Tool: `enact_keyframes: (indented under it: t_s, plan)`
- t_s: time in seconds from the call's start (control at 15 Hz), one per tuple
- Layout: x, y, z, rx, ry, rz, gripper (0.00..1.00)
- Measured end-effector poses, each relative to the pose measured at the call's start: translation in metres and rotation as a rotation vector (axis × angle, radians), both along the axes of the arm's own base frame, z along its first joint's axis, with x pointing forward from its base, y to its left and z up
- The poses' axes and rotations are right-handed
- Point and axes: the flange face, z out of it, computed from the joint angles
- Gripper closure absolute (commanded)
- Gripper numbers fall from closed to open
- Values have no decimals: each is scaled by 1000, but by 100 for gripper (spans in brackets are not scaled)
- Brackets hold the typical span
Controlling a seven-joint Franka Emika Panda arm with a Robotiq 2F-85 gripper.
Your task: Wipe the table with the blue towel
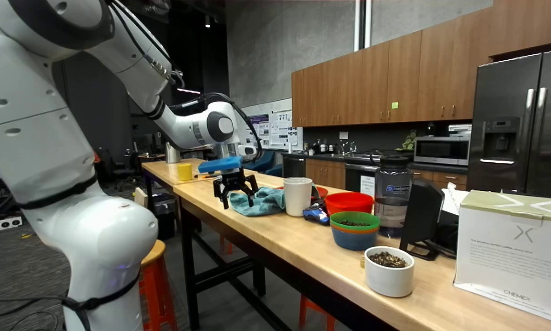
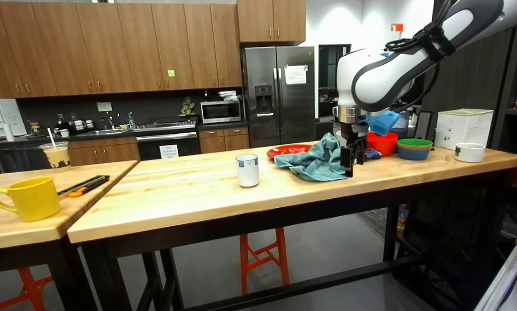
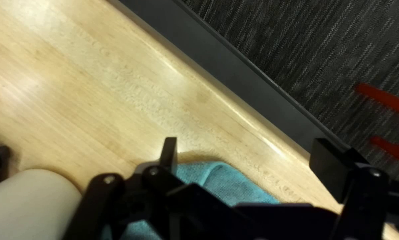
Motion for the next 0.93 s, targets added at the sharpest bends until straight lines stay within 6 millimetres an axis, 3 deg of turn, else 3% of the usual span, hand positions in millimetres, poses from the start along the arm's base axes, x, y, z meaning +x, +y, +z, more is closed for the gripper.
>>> enact_keyframes:
  t_s: [0.27, 0.6, 0.93]
  plan:
    - [8, 9, -10, 3, -1, -1, 0]
    - [40, 23, -20, 1, -45, 3, 0]
    - [67, 23, -23, -6, -75, 13, 0]
